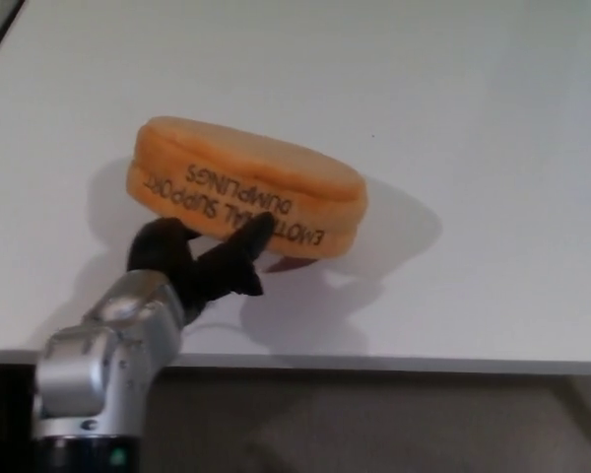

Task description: A soft plate is kept in the center of the table close to the robot and the robot uses its left hand to pick up the plate, turns it upside down and places it back on the table

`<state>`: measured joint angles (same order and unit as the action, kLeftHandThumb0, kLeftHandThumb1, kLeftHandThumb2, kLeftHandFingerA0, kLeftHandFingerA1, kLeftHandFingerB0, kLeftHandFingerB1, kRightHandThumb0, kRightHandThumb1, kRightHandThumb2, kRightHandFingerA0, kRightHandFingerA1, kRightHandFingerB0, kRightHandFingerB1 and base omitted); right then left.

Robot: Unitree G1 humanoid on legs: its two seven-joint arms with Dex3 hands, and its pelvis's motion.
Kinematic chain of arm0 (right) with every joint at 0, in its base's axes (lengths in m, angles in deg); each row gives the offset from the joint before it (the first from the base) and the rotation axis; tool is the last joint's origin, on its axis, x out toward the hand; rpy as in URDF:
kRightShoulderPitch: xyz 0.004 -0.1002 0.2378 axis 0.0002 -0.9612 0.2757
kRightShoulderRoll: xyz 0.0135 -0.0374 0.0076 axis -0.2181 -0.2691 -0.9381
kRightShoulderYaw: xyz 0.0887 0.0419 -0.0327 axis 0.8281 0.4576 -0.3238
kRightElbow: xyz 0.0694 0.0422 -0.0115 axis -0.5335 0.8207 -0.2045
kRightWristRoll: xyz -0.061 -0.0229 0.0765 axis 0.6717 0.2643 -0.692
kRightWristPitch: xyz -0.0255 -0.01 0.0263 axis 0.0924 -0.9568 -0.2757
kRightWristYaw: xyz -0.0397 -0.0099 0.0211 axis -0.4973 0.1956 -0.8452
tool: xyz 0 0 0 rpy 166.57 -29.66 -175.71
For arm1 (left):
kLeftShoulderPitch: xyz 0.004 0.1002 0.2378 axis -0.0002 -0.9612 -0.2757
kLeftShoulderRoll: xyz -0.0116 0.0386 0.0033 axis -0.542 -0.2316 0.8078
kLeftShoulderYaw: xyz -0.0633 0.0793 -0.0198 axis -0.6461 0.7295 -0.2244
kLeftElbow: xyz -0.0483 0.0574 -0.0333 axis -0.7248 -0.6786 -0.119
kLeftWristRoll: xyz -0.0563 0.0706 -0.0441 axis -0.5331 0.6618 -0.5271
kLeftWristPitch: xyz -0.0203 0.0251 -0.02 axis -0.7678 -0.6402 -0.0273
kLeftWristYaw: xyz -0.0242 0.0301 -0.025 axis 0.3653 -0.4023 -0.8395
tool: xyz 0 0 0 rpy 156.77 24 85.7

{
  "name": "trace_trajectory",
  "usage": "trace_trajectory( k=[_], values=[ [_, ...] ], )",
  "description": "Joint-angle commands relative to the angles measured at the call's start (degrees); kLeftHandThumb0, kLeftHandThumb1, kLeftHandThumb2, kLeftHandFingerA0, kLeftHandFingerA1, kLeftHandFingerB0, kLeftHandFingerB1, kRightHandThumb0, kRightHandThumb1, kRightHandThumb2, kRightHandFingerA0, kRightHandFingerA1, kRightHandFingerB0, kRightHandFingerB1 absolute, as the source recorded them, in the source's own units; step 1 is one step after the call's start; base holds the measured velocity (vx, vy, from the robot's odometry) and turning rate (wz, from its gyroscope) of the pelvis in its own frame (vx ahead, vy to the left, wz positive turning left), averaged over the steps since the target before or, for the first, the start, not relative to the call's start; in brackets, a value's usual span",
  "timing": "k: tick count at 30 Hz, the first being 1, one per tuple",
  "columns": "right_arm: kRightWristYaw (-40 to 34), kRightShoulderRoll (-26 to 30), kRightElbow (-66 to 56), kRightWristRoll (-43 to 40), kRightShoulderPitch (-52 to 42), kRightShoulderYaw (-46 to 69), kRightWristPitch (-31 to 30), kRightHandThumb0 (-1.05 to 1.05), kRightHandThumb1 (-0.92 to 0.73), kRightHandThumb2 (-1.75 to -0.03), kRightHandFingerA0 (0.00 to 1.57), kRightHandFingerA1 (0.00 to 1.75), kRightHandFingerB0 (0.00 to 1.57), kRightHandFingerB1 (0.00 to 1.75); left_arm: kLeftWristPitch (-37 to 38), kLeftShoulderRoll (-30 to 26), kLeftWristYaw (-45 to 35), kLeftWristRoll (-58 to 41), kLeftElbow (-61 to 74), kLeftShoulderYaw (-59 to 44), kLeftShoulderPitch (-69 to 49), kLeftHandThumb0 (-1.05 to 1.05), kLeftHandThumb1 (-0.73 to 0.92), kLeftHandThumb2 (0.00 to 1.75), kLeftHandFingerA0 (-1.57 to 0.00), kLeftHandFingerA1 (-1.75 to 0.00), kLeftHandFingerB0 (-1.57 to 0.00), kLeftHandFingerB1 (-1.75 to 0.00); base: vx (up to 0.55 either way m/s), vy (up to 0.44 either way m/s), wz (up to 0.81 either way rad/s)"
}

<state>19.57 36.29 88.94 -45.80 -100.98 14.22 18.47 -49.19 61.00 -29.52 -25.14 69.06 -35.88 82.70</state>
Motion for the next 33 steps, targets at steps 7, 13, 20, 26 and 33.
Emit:
trace_trajectory(
  k=[7,13,20,26,33],
  values=[
    [-0.1,1.1,0.4,0.6,-0.1,0.1,0.9,-0.73,-0.88,-0.67,0.57,0.48,0.38,0.32,-11.8,-27.4,-15.7,6.7,3.3,21.9,-1.4,-0.48,0.84,0.65,-1.01,-1.75,-0.72,-1.75,0.0,0.0,0.0],
    [0.5,1.2,-0.1,-0.3,-0.1,0.2,-0.3,-0.72,-0.87,-0.66,0.57,0.48,0.38,0.33,2.7,-51.6,-35.0,36.4,-1.3,61.5,7.5,-0.92,0.79,1.19,-0.02,-0.42,-0.13,-0.3,0.0,0.0,0.0],
    [0.9,1.2,0.1,-0.7,0.3,0.3,-0.1,-0.69,-0.7,-1.06,0.5,0.61,0.3,0.49,4.8,-56.2,-37.3,35.6,-0.3,66.2,6.9,-1.03,0.76,1.17,-0.12,-0.52,-0.1,-0.15,0.0,0.0,0.0],
    [0.2,1.3,0.4,0.1,0.2,0.4,0.4,-0.72,-0.87,-0.66,0.56,0.49,0.38,0.32,8.3,-58.6,-37.8,40.9,-0.7,73.2,9.0,-0.96,0.76,1.16,-0.1,-0.49,-0.04,-0.34,0.0,0.0,0.0],
    [0.4,1.3,0.1,-0.1,0.1,0.4,-0.2,-0.72,-0.87,-0.66,0.56,0.49,0.38,0.33,8.0,-60.6,-41.1,40.1,1.2,76.2,11.4,-0.97,0.92,0.71,-0.33,-0.46,-0.34,-0.36,0.0,0.0,0.0]
  ],
)
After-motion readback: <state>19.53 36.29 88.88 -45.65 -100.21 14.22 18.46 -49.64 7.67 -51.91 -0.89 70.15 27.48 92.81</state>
